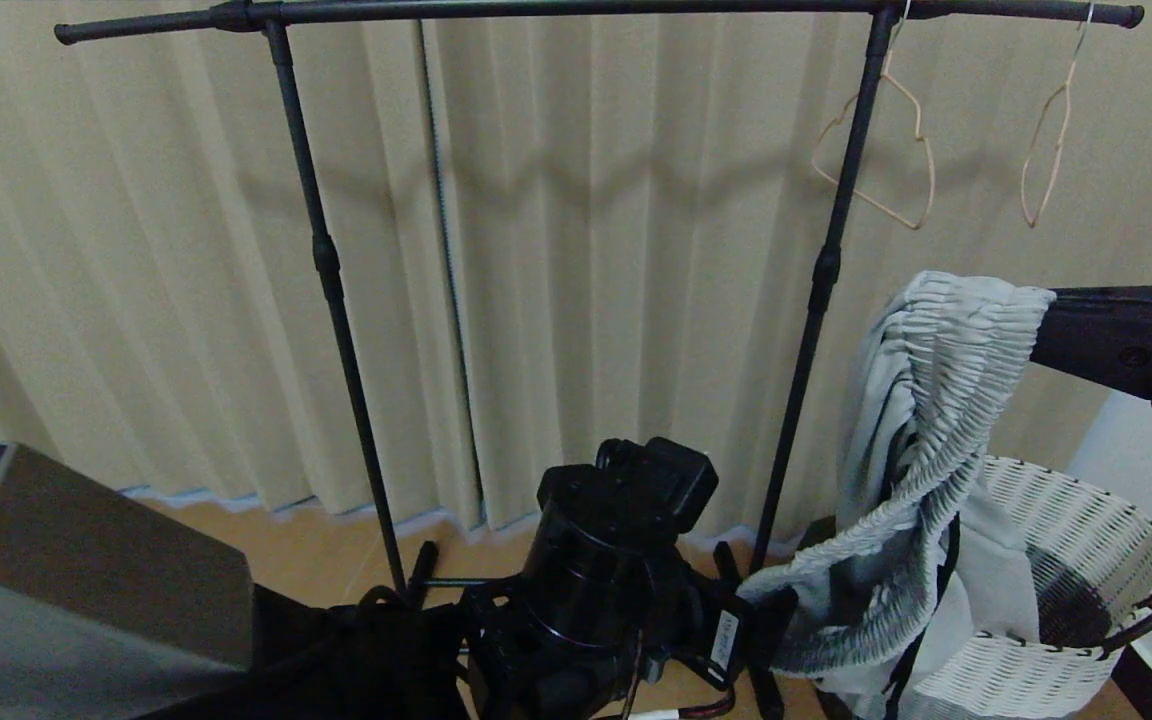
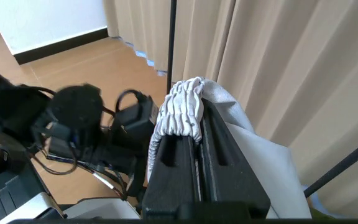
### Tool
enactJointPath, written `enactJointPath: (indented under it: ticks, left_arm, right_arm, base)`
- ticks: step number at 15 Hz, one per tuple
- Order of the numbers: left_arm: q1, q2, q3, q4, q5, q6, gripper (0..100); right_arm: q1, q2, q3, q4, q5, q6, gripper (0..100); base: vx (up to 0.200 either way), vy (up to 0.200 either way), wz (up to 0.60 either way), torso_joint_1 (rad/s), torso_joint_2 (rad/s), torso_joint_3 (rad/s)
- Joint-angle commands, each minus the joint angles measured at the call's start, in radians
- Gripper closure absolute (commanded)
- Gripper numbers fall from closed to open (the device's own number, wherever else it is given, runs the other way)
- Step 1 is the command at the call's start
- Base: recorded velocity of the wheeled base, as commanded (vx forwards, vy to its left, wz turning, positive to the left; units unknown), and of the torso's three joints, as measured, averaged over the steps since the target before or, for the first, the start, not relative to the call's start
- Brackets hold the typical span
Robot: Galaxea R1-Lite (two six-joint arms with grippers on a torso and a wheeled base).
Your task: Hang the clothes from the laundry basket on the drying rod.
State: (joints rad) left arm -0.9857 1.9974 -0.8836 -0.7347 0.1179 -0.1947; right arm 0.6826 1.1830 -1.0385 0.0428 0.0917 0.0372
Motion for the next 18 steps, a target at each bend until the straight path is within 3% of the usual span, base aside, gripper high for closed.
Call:
enactJointPath:
  ticks: [1, 3, 4, 7, 9, 11, 13, 15, 18]
  left_arm:
    - [0.015, 0.024, 0.015, 0.0, 0.0, 0.0, 0]
    - [0.015, 0.023, 0.034, -0.002, 0.0, 0.0, 0]
    - [0.013, 0.021, 0.041, -0.002, 0.0, 0.0, 100]
    - [0.009, -0.037, 0.074, -0.008, 0.052, 0.004, 100]
    - [-0.017, -0.135, 0.164, -0.028, 0.112, 0.017, 100]
    - [-0.036, -0.266, 0.255, -0.061, 0.115, 0.014, 100]
    - [-0.034, -0.348, 0.265, -0.054, 0.115, 0.018, 100]
    - [-0.014, -0.574, 0.219, 0.095, 0.109, 0.057, 100]
    - [0.071, -0.732, 0.112, 0.396, 0.097, 0.06, 100]
  right_arm:
    - [0.0, -0.017, 0.002, 0.002, -0.001, 0.0, 100]
    - [0.0, -0.016, 0.005, 0.002, -0.001, -0.002, 100]
    - [0.0, -0.016, 0.005, 0.002, -0.001, -0.002, 100]
    - [-0.003, -0.013, 0.014, 0.002, -0.003, -0.002, 100]
    - [-0.006, -0.006, 0.028, 0.002, -0.004, -0.003, 100]
    - [-0.006, 0.01, 0.035, 0.0, -0.006, -0.003, 100]
    - [-0.006, 0.027, 0.026, -0.001, -0.004, -0.005, 100]
    - [-0.006, 0.087, -0.006, -0.075, -0.001, -0.017, 100]
    - [-0.006, 0.144, -0.051, -0.149, -0.001, -0.05, 100]
  base:
    - [0.0, 0.0, 0.0, 0.0, 0.0, 0.0]
    - [0.0, 0.0, 0.0, 0.0, 0.0, 0.0]
    - [0.0, 0.0, 0.0, 0.0, 0.0, 0.0]
    - [0.0, 0.0, 0.0, 0.0, 0.0, 0.0]
    - [0.0, 0.0, 0.0, 0.0, 0.0, 0.0]
    - [0.0, 0.0, 0.0, 0.0, 0.0, 0.0]
    - [0.0, 0.0, 0.0, 0.0, 0.0, 0.0]
    - [0.0, 0.0, 0.0, 0.0, 0.0, 0.0]
    - [0.0, 0.0, 0.0, 0.0, 0.0, 0.0]
